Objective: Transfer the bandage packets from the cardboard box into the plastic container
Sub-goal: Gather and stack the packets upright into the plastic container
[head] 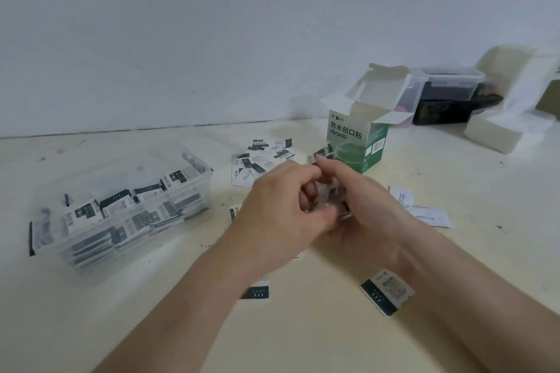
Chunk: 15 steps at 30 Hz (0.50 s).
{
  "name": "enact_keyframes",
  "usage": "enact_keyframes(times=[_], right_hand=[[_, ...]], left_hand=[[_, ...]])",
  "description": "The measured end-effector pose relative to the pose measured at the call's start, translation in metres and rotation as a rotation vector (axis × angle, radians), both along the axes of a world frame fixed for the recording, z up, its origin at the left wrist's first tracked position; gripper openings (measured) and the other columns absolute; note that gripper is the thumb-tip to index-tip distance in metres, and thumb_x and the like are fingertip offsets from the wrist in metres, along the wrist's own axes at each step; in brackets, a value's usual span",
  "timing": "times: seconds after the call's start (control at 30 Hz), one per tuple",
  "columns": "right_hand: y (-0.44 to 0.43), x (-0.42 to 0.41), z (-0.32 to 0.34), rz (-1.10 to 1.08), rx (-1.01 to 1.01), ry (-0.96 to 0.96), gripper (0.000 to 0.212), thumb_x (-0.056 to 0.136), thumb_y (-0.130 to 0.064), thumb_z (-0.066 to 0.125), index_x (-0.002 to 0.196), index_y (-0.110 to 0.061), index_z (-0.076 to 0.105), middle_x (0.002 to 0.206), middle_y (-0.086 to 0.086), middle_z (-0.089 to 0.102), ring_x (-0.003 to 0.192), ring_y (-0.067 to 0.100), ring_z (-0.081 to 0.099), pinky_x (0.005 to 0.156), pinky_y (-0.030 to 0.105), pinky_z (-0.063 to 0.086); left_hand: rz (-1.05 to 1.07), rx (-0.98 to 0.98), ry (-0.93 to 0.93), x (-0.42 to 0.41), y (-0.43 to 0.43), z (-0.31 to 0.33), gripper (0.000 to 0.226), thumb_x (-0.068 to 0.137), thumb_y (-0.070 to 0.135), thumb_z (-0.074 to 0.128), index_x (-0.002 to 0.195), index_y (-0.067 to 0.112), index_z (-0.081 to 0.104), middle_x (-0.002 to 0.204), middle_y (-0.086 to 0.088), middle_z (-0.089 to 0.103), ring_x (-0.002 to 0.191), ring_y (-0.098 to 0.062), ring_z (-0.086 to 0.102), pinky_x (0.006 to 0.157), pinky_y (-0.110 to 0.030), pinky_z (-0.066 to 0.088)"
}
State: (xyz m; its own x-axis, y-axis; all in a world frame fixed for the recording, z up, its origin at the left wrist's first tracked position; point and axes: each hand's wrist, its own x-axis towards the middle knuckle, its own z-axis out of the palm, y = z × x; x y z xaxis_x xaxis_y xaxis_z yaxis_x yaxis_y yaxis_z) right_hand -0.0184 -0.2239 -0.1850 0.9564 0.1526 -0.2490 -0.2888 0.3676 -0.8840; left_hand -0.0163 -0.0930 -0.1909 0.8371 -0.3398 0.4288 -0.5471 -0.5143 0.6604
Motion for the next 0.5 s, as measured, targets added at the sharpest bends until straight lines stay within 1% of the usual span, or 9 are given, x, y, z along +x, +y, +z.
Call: enact_keyframes(times=[0.07, 0.13, 0.2, 0.23, 0.27, 0.33, 0.4, 0.43, 0.5], right_hand=[[-0.007, 0.002, 0.002, -0.095, 0.021, 0.014, 0.026, 0.097, -0.031, 0.051, 0.086, -0.010, 0.063, 0.071, 0.008, 0.059, 0.061, 0.019, 0.057, 0.054, 0.028, 0.045], [-0.013, 0.003, 0.003, -0.124, 0.076, 0.006, 0.024, 0.100, -0.029, 0.047, 0.097, -0.009, 0.060, 0.075, 0.011, 0.062, 0.067, 0.023, 0.066, 0.056, 0.032, 0.051], [-0.013, 0.002, 0.003, -0.073, 0.129, -0.010, 0.026, 0.101, -0.030, 0.044, 0.099, -0.008, 0.057, 0.075, 0.015, 0.064, 0.071, 0.029, 0.070, 0.061, 0.036, 0.056], [-0.012, 0.001, 0.003, -0.037, 0.130, -0.021, 0.026, 0.102, -0.031, 0.043, 0.101, -0.008, 0.055, 0.070, 0.014, 0.062, 0.068, 0.030, 0.069, 0.060, 0.036, 0.056], [-0.011, 0.000, 0.003, -0.003, 0.120, -0.028, 0.026, 0.101, -0.032, 0.044, 0.102, -0.008, 0.054, 0.065, 0.012, 0.057, 0.062, 0.029, 0.065, 0.057, 0.035, 0.054], [-0.008, -0.001, 0.002, 0.049, 0.065, -0.024, 0.027, 0.099, -0.036, 0.048, 0.102, -0.010, 0.052, 0.060, 0.006, 0.045, 0.051, 0.022, 0.053, 0.048, 0.029, 0.046], [-0.008, -0.001, 0.000, 0.087, -0.008, -0.013, 0.029, 0.097, -0.039, 0.050, 0.103, -0.011, 0.053, 0.059, 0.002, 0.039, 0.048, 0.017, 0.045, 0.041, 0.022, 0.037], [-0.007, -0.001, 0.000, 0.102, -0.026, -0.010, 0.030, 0.096, -0.040, 0.051, 0.104, -0.011, 0.053, 0.060, 0.001, 0.037, 0.047, 0.015, 0.041, 0.039, 0.020, 0.032], [-0.007, 0.000, -0.001, 0.106, -0.043, -0.008, 0.031, 0.096, -0.039, 0.052, 0.107, -0.010, 0.055, 0.061, 0.000, 0.036, 0.046, 0.011, 0.035, 0.037, 0.018, 0.024]], left_hand=[[-0.097, 0.042, 0.252, 0.000, 0.013, 0.013, 0.045, 0.071, 0.040, 0.079, 0.113, 0.043, 0.064, 0.096, 0.016, 0.061, 0.085, -0.001, 0.061, 0.084, -0.026, 0.054], [-0.089, 0.173, 0.334, 0.002, 0.034, 0.024, 0.047, 0.073, 0.035, 0.080, 0.115, 0.046, 0.061, 0.101, 0.025, 0.061, 0.094, 0.006, 0.058, 0.091, -0.023, 0.051], [-0.062, 0.536, 0.341, 0.003, 0.050, 0.026, 0.059, 0.072, 0.040, 0.080, 0.124, 0.050, 0.054, 0.117, 0.029, 0.053, 0.111, 0.007, 0.049, 0.099, -0.026, 0.044], [-0.062, 0.722, 0.343, 0.004, 0.053, 0.025, 0.066, 0.071, 0.045, 0.079, 0.129, 0.049, 0.048, 0.126, 0.027, 0.046, 0.119, 0.003, 0.043, 0.104, -0.029, 0.040], [-0.063, 0.831, 0.346, 0.005, 0.053, 0.022, 0.070, 0.070, 0.047, 0.079, 0.131, 0.048, 0.045, 0.130, 0.023, 0.043, 0.122, -0.001, 0.040, 0.105, -0.031, 0.038], [-0.030, 0.797, 0.383, 0.007, 0.050, 0.019, 0.062, 0.070, 0.042, 0.081, 0.124, 0.046, 0.052, 0.117, 0.016, 0.048, 0.111, -0.004, 0.047, 0.097, -0.029, 0.042], [-0.011, 0.669, 0.417, 0.008, 0.047, 0.017, 0.048, 0.070, 0.035, 0.083, 0.111, 0.044, 0.059, 0.096, 0.017, 0.050, 0.087, -0.002, 0.053, 0.078, -0.024, 0.045], [-0.009, 0.624, 0.424, 0.008, 0.047, 0.016, 0.041, 0.071, 0.031, 0.083, 0.105, 0.042, 0.063, 0.087, 0.016, 0.049, 0.076, -0.001, 0.051, 0.069, -0.022, 0.044], [-0.018, 0.539, 0.412, 0.011, 0.048, 0.011, 0.024, 0.074, 0.021, 0.080, 0.092, 0.034, 0.069, 0.074, 0.015, 0.049, 0.061, 0.000, 0.047, 0.060, -0.019, 0.043]])
